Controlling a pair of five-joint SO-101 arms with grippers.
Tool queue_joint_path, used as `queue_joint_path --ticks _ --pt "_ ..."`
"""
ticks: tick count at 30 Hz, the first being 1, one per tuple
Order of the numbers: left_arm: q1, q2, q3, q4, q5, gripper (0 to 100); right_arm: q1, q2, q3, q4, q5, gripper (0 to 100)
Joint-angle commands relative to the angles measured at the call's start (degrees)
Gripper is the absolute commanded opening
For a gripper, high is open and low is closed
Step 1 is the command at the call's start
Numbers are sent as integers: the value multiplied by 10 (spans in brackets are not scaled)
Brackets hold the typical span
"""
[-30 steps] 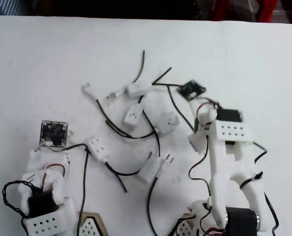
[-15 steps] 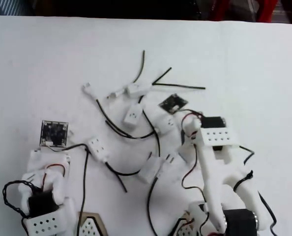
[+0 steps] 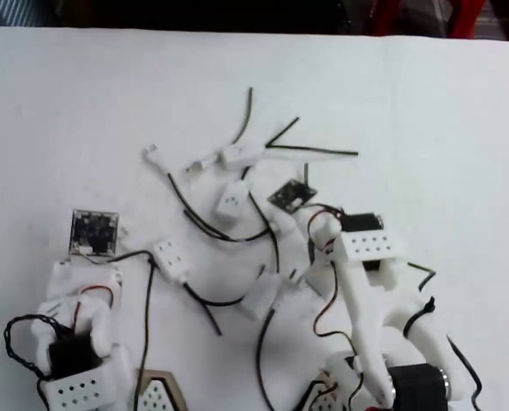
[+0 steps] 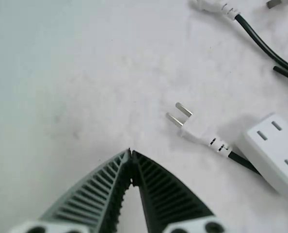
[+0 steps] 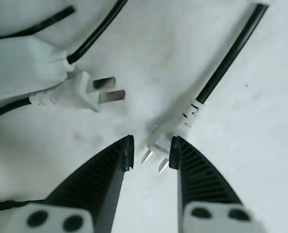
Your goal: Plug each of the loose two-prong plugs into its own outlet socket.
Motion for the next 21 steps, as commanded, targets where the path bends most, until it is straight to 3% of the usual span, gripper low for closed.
queue_joint_path --ticks 1,11,21 --pt "0 -6 -5 -9 -4 24 0 -13 5 -20 4 123" --pt "0 -6 -5 -9 -4 24 33 -10 6 -20 5 122" --pt "0 -6 2 -11 -5 24 35 116 -27 -64 4 70"
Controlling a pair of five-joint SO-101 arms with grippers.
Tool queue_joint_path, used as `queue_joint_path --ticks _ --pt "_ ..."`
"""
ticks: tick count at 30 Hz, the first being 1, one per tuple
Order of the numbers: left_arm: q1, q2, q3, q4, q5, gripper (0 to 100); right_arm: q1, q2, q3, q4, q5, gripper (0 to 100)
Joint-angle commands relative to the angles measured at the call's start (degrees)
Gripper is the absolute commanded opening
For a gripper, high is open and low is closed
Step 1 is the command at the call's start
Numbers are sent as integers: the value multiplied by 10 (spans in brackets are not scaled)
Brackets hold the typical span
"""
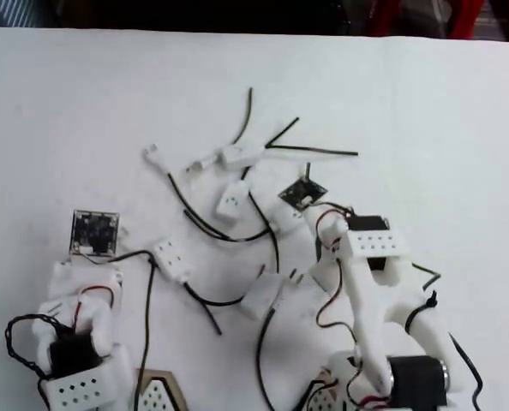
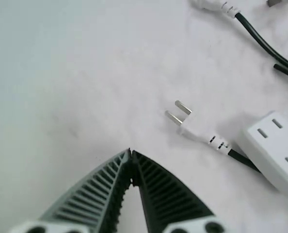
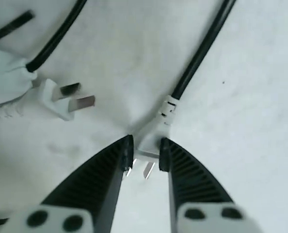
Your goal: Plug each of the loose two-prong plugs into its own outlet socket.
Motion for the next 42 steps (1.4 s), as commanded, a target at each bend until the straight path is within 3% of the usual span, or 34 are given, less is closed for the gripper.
queue_joint_path --ticks 1,13,22,31,42 --pt "0 -6 -5 -11 -5 24 3 46 -20 -10 4 70" --pt "0 -6 -4 -11 -5 24 2 152 -104 67 4 112" --pt "0 -6 -4 -11 -5 24 3 167 -112 66 5 98" --pt "0 -6 -4 -11 -5 24 22 163 -132 62 5 18" --pt "0 -6 -4 -11 -5 24 55 125 -150 142 75 18"
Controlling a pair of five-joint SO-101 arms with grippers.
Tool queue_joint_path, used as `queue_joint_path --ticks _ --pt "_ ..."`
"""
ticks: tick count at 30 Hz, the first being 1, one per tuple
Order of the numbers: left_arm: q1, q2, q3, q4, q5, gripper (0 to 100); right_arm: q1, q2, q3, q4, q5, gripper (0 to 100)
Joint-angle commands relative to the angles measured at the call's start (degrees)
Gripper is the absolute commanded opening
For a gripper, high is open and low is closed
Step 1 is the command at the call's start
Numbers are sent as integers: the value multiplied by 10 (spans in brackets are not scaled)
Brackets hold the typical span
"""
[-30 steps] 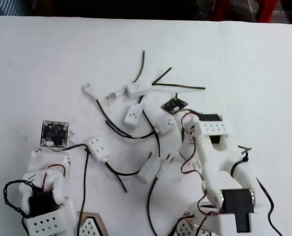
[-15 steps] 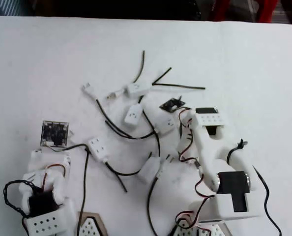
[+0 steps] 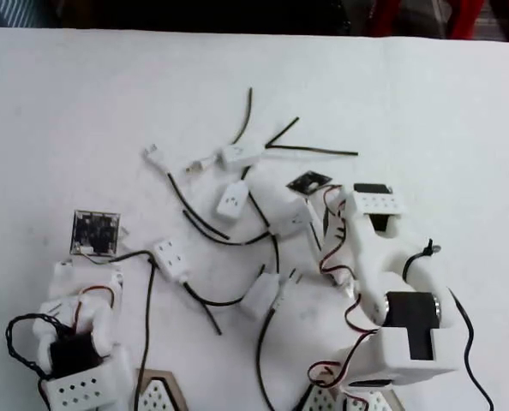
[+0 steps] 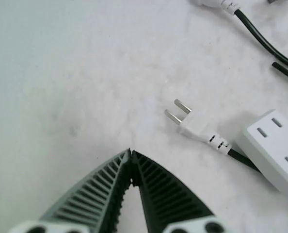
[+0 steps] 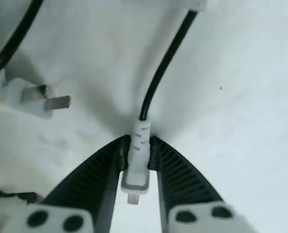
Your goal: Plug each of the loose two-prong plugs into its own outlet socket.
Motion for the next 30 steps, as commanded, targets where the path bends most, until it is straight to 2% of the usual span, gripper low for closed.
queue_joint_path --ticks 1,8,13,20,24,30 --pt "0 -7 -4 -11 -5 24 11 -62 -14 58 31 18" --pt "0 -7 -4 -11 -5 24 10 -306 -11 155 40 17" --pt "0 -7 -4 -11 -5 24 8 -439 5 167 35 17" --pt "0 -7 -4 -11 -5 24 -38 -450 145 62 32 17" --pt "0 -7 -4 -11 -5 24 -87 -449 210 -7 -11 17" --pt "0 -7 -4 -11 -5 24 -152 -403 222 -19 -43 18"
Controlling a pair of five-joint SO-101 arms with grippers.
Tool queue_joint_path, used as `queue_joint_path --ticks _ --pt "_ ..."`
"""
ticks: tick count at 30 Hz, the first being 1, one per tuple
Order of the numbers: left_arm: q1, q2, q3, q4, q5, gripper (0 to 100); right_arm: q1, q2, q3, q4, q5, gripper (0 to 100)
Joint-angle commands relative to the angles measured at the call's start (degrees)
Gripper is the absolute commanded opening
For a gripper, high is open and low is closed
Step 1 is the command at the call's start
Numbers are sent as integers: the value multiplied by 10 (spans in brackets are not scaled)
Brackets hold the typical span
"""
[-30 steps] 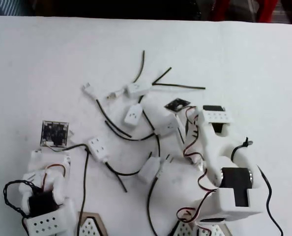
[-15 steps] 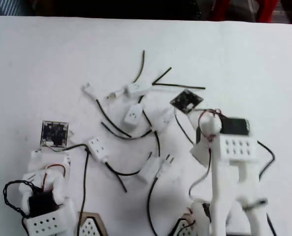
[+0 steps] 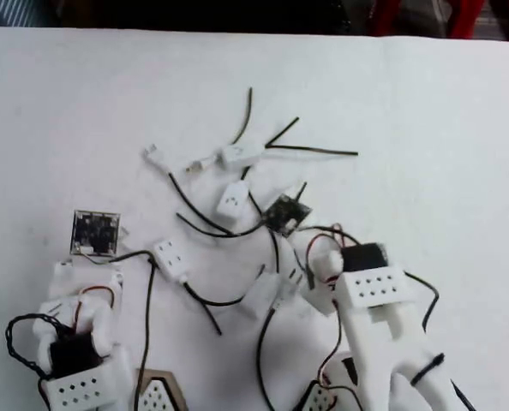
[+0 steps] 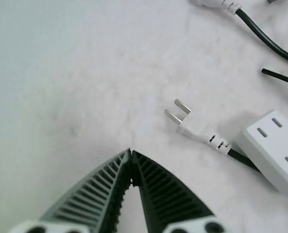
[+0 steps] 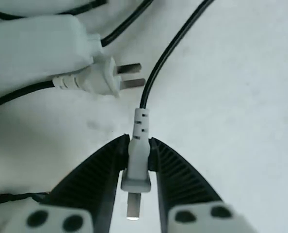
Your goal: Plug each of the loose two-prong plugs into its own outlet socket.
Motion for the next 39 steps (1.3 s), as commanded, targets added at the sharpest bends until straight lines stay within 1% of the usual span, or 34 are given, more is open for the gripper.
queue_joint_path --ticks 1,7,12,18,22,26,35,39 --pt "0 -7 -4 -11 -5 24 -29 47 -6 -9 -14 18" --pt "0 -7 -4 -11 -5 24 -31 197 -56 -19 -15 22" --pt "0 -7 -4 -11 -5 24 -21 268 -98 3 -15 63" --pt "0 -7 -4 -11 -5 24 13 267 -132 35 -11 62" --pt "0 -7 -4 -11 -5 24 15 267 -143 58 -11 65" --pt "0 -7 -4 -11 -5 24 13 271 -143 62 -11 110" --pt "0 -7 -4 -11 -5 24 13 272 -143 59 -10 94" --pt "0 -7 -4 -11 -5 24 16 272 -142 58 2 46"
